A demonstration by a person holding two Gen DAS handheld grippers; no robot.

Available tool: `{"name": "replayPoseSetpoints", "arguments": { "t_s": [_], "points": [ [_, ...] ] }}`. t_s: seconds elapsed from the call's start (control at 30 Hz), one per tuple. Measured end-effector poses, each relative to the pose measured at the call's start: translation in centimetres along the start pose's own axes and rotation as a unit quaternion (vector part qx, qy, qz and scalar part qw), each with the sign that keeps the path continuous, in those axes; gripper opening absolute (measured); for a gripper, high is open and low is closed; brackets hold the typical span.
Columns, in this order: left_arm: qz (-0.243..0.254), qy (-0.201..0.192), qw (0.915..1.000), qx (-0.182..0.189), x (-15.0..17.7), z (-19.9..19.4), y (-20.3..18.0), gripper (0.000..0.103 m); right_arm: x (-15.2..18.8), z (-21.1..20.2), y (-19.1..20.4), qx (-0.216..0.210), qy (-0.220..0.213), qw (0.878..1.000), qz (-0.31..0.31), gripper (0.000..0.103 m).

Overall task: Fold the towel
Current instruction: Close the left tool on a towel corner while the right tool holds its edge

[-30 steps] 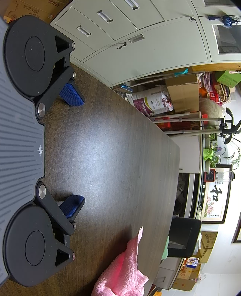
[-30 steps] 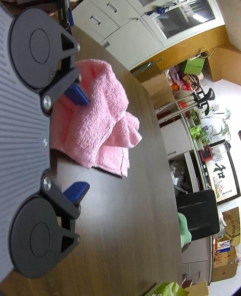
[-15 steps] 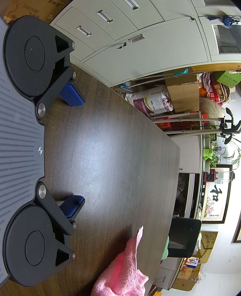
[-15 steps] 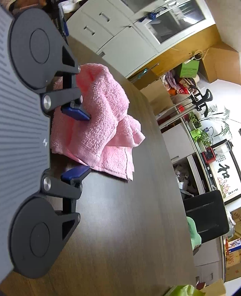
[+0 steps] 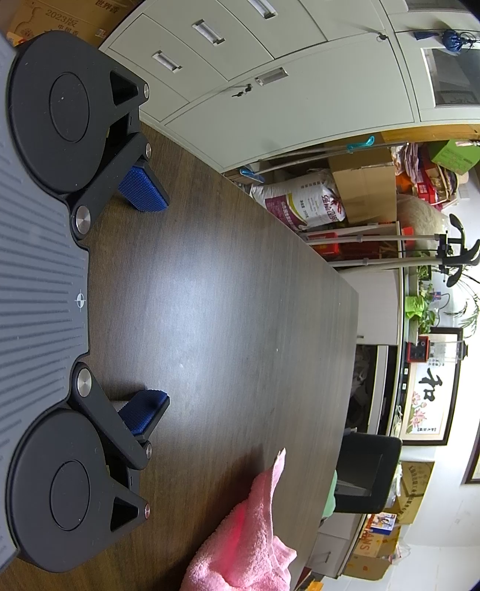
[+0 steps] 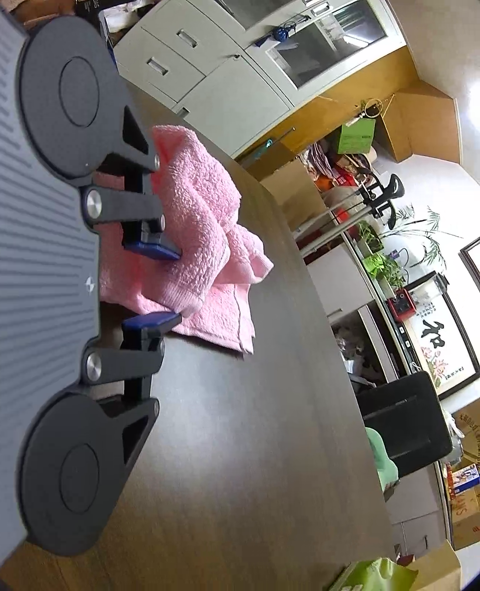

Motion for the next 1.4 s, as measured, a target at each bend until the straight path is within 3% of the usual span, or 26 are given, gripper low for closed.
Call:
{"name": "replayPoseSetpoints", "arguments": {
  "t_s": [0.37,0.6,1.0,1.3,1.4],
  "points": [
    [-0.002,-0.001,1.0,0.004,0.1,0.2,-2.0,0.103,0.2,-0.7,1.1,0.025,-0.008,0.999,-0.032,0.011],
    [-0.005,0.02,0.9986,0.048,-0.8,0.9,-5.5,0.103,-0.2,-1.3,1.2,0.044,-0.014,0.998,-0.047,0.011],
    [-0.049,0.056,0.9918,0.104,-6.5,4.4,-10.9,0.103,0.0,-1.1,0.9,0.05,-0.01,0.998,-0.042,0.011],
    [-0.095,0.087,0.9822,0.137,-7.8,7.5,-12.1,0.102,-0.1,-1.2,0.2,0.065,-0.009,0.997,-0.034,0.011],
    [-0.084,0.096,0.9811,0.145,-7.7,7.9,-12.7,0.096,-0.1,-1.0,0.5,0.067,-0.006,0.997,-0.04,0.011]
  ]
}}
Point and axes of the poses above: each gripper's, at about its wrist camera, not at the fingertips, and z roughly the way its jaws point, y to its left, x to its underside, the point moved 1 cm from there along z, roughly the way its jaws point, and after that the axes turned 8 degrees about -z, right-handed, at the moved point
